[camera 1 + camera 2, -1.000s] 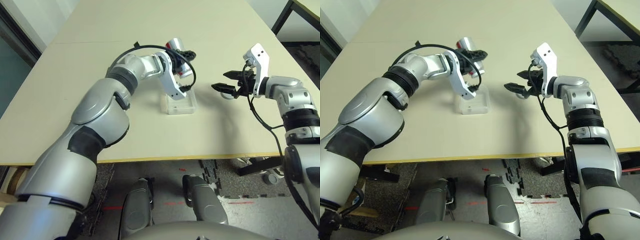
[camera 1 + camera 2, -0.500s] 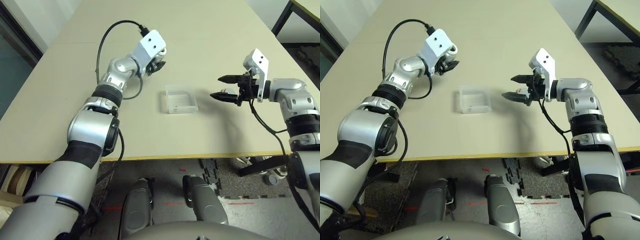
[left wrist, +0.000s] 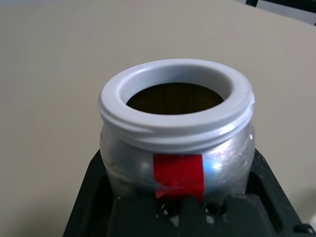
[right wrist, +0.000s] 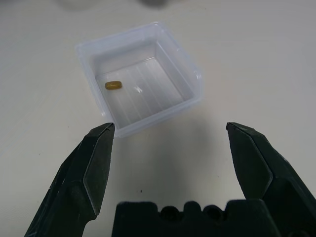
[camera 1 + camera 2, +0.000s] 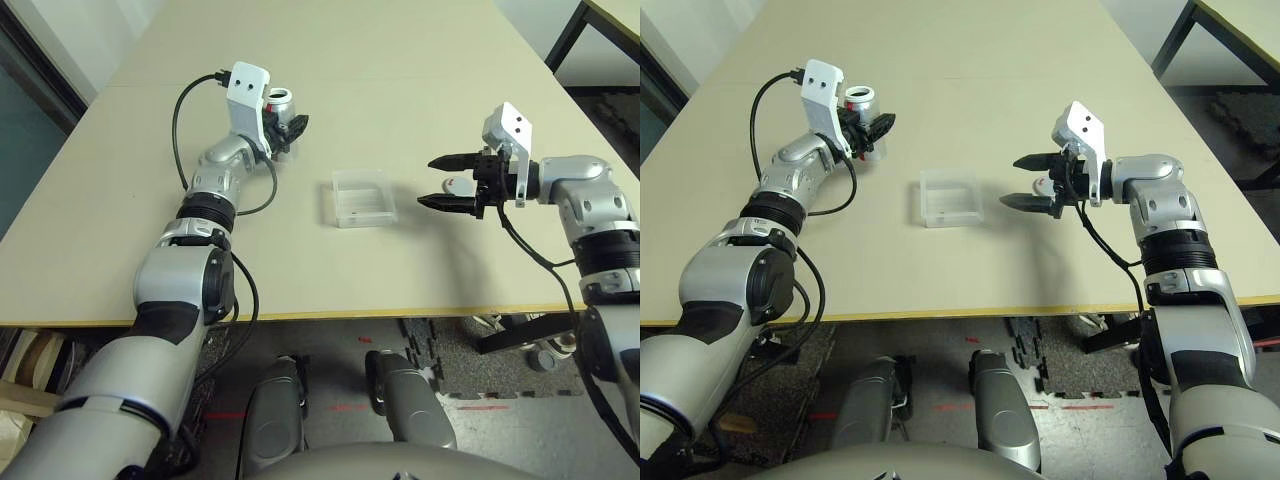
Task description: Pour the medicine from the bottle into the box.
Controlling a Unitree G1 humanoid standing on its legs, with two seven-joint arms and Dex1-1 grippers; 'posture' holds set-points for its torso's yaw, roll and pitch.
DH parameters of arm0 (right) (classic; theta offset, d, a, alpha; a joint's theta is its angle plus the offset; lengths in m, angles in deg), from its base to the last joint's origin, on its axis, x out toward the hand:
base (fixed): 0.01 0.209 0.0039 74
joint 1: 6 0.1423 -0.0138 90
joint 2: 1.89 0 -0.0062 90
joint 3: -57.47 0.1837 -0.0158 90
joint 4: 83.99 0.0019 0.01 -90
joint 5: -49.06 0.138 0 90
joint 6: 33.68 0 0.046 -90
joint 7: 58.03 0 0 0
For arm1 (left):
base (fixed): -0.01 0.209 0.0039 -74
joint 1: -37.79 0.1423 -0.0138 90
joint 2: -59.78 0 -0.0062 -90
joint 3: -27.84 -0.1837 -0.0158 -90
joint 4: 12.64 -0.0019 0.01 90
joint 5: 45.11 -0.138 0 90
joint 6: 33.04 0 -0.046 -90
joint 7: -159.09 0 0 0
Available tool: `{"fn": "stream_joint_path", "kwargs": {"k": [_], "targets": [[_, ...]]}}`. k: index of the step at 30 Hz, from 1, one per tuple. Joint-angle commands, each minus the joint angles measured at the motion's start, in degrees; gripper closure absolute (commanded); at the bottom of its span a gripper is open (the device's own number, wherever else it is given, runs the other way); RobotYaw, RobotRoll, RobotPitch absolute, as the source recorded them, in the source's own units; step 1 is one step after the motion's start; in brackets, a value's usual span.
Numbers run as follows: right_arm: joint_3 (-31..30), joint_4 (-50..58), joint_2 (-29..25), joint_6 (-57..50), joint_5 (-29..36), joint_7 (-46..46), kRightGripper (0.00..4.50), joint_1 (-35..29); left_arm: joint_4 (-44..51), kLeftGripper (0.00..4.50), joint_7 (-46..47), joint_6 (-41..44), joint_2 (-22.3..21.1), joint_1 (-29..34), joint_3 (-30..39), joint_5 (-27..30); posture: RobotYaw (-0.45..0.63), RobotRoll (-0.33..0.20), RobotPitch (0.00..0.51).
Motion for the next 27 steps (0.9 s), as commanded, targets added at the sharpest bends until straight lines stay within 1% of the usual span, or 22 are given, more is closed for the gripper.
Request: {"fn": "stream_joint_path", "kwargs": {"k": [1, 11, 19, 24, 26, 27], "targets": [[-0.57, 1.18, -0.9, 0.43, -0.54, -0.35, 0.0, -0.74, -1.21, 1.86, 0.94, -2.88, 0.58, 2.11, 0.21, 0.54, -0.15, 0.0, 0.167], [-0.96, 3.06, -1.31, -0.49, -0.41, -1.2, 0.0, -1.74, -4.51, 1.86, 6.32, -11.4, 0.7, 5.87, -2.61, -3.12, -0.16, 0.0, 0.162], [-1.49, 3.6, -1.2, -0.98, -0.46, -2.12, 0.0, -2.1, -5.64, 1.86, 7.07, -13.21, 1.06, 7.07, -3.19, -3.57, -0.16, 0.0, 0.165], [-1.55, 3.78, -1.13, -1.14, -0.43, -2.32, 0.0, -2.26, -5.77, 1.86, 8.16, -13.06, 1.21, 7.02, -2.21, -2.61, -0.16, 0.0, 0.169], [-1.66, 3.6, -1.03, -1.02, -0.51, -2.39, 0.0, -2.24, -5.67, 1.11, 8.05, -13.11, 1.17, 7.08, -2.25, -2.59, -0.16, 0.0, 0.17], [-1.7, 3.41, -0.93, -0.98, -0.54, -2.43, 0.0, -2.12, -5.56, 0.8, 7.94, -13.15, 1.1, 7.12, -2.25, -2.56, -0.15, 0.0, 0.173]]}}
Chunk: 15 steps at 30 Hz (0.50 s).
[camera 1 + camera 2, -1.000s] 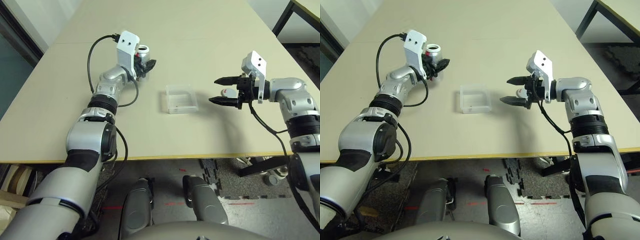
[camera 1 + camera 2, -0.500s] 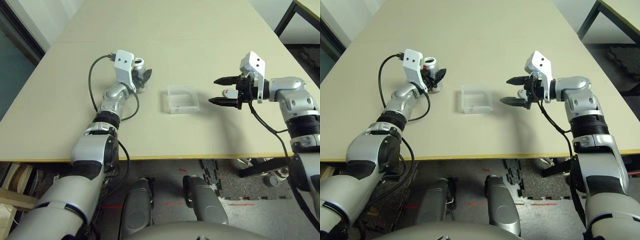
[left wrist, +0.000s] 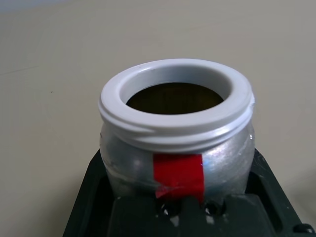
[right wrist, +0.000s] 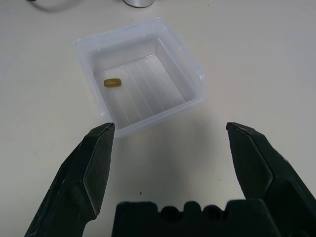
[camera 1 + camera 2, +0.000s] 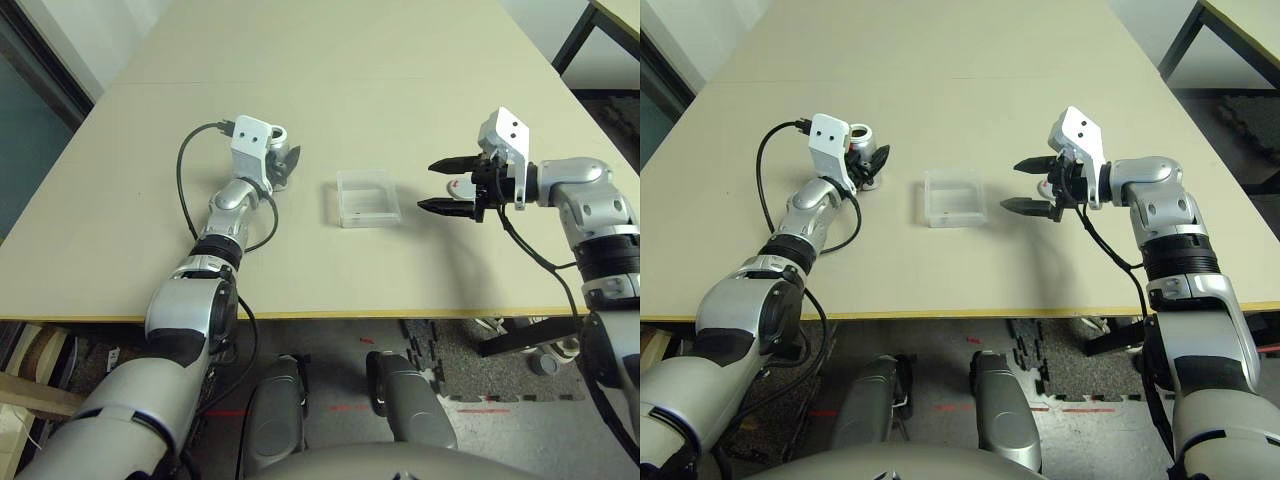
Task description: Pour the medicine from the bottle into the box.
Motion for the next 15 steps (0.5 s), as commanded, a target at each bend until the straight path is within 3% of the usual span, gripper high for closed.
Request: {"fn": "stream_joint_path", "kwargs": {"k": [1, 2, 15], "targets": [[-0.76, 0.17, -0.03, -0.04, -0.49, -0.16, 0.0, -0.43, -1.19, 0.45, 0.0, 0.27, -0.01, 1.38, 0.04, -0.08, -0.15, 0.0, 0.173], [-0.82, -0.03, 0.05, 0.08, -0.54, -0.21, 0.0, -0.31, -1.07, 0.05, -0.09, 0.25, -0.1, 1.47, 0.08, -0.01, -0.15, 0.0, 0.176], [-1.21, -2.05, 1.39, 1.22, -0.86, -0.56, 0.0, 0.66, 4.05, 0.05, -2.86, -1.83, -0.73, 6.1, 0.28, 1.43, -0.13, 0.0, 0.174]]}}
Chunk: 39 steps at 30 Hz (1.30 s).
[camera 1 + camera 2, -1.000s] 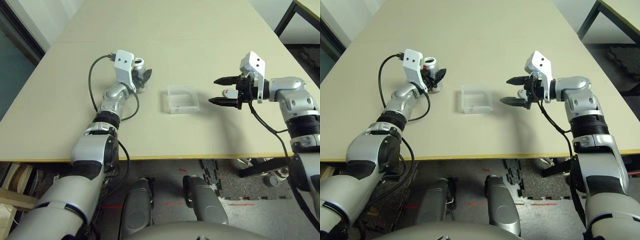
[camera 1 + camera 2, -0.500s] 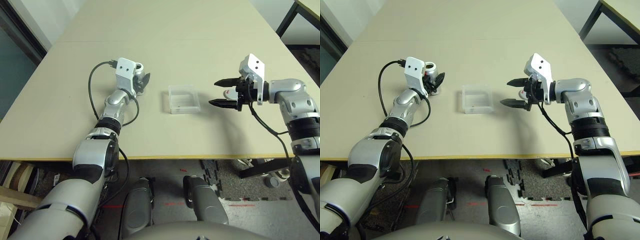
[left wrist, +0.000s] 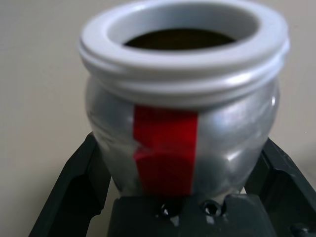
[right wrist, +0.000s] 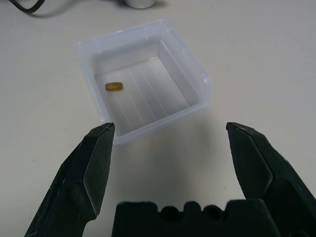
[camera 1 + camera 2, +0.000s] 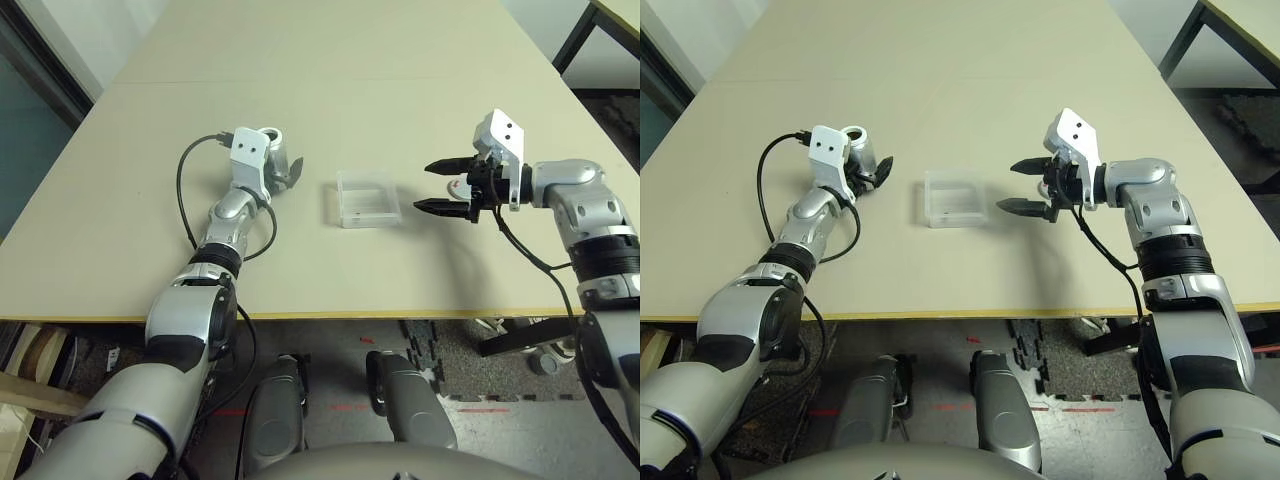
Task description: Pour the medicine from the bottle into the box.
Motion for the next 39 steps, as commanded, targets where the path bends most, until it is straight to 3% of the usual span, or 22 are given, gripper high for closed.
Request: {"fn": "stream_joint_path", "kwargs": {"k": [1, 12, 25, 31, 39], "targets": [[-0.76, -1.16, 0.1, 0.9, -0.81, -0.07, 0.0, 0.4, 2.65, 0.05, -1.74, -1.19, -0.5, 2.43, 0.05, 0.86, -0.12, 0.0, 0.174], [-0.7, -4.26, 1.21, 2.67, -1.6, -0.17, 0.0, 1.66, 14.03, 0.05, -4.66, 0.4, -1.34, 8.98, -0.51, 2.54, -0.11, 0.0, 0.177], [-0.47, -10.11, 1.86, 6.09, -2.84, -0.24, 0.0, 5.04, 42.82, 0.05, -4.63, 13.01, -2.99, 26.91, -1.04, 4.88, -0.09, 0.0, 0.179], [2.12, -12.35, 2.36, 4.92, -0.97, -1.96, 0.0, 5.67, 59.25, 0.05, -5.48, 22.74, -5.89, 35.17, -1.39, 6.84, -0.08, 0.0, 0.178], [7.88, -11.99, 2.06, 1.16, 3.16, -6.99, 0.0, 3.64, 72.4, 0.05, -7.11, 38.98, -14.28, 37.79, 7.39, 18.09, -0.06, 0.0, 0.18]]}}
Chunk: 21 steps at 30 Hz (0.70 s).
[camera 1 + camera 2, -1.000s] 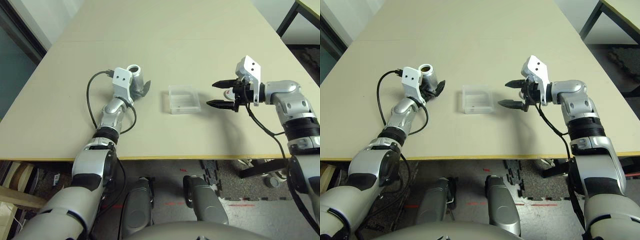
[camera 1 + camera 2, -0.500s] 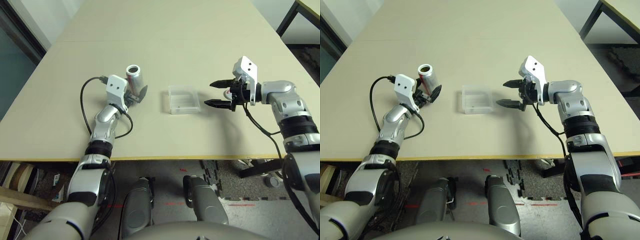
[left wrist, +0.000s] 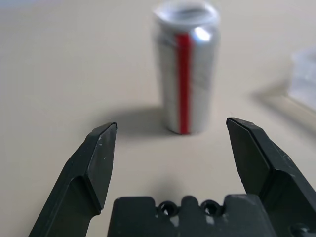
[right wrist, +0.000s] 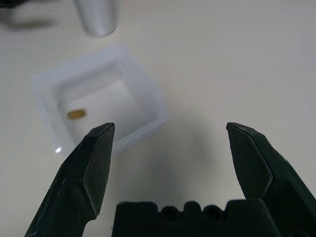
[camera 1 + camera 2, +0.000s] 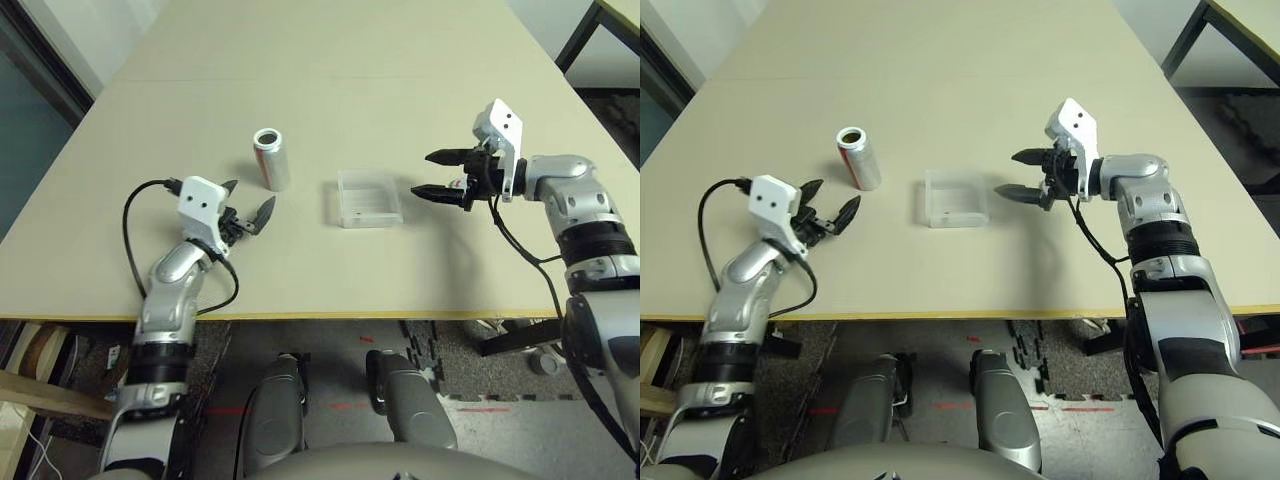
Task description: Pour the medicine from the bottle into the box.
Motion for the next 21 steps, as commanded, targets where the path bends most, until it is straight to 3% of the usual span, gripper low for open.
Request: {"fn": "stream_joint_path", "kwargs": {"k": [1, 8, 21], "targets": [[3.01, -0.14, -0.46, -1.1, 1.66, -2.73, 0.0, -1.61, 3.0, 0.05, -0.72, 5.84, -3.4, 0.78, 4.2, 4.61, -0.06, 0.0, 0.181], [7.41, -1.14, -1.91, -1.66, 3.14, -7.87, 0.0, -3.51, -8.66, 0.05, -2.04, 7.06, -11.11, -5.41, 8.45, 5.46, -0.06, 0.0, 0.181], [14.06, -0.08, -4.39, -2.53, 5.48, -17.03, 0.0, -6.74, -33.14, 0.05, -3.83, -1.99, -16.49, -18.18, 8.18, 1.69, -0.12, 0.0, 0.2]]}}
